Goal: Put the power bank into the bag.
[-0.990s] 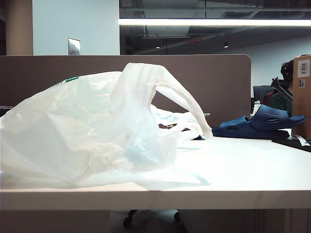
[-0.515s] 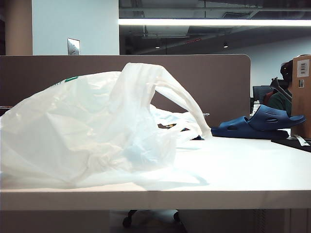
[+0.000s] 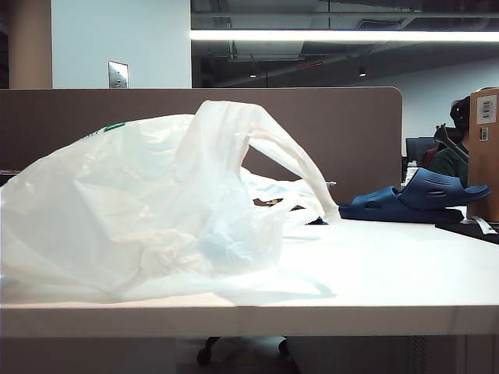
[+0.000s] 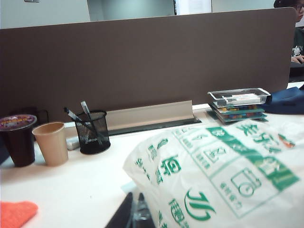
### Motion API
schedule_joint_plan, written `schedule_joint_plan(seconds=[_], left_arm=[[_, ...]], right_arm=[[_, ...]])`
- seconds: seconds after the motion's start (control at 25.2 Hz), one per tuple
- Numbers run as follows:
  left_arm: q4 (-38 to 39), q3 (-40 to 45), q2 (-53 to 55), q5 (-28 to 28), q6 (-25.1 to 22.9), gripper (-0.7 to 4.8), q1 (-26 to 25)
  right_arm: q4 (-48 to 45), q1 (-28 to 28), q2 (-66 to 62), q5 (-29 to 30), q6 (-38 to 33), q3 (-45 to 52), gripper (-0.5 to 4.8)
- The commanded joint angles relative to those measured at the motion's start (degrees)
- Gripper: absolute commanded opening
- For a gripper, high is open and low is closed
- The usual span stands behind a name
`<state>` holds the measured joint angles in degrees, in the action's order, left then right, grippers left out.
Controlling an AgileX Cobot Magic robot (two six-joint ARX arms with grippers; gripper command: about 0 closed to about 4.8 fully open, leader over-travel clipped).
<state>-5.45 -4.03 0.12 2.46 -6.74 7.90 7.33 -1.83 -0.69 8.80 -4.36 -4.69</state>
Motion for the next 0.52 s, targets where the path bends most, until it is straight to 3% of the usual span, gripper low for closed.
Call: schedule_joint_plan(seconds=[0.04, 0.52], left_arm=[[-4.6, 2.1, 0.0, 0.3, 0.1, -0.06, -0.1], [-4.1, 3.6, 0.0, 0.3, 0.2, -0.05, -0.1]], right_arm=[[-4.7, 0.1, 0.8, 0.1, 1.5, 1.5, -0.08], [-5.8, 0.0, 0.8, -0.3, 3.6, 4.2, -0.08]])
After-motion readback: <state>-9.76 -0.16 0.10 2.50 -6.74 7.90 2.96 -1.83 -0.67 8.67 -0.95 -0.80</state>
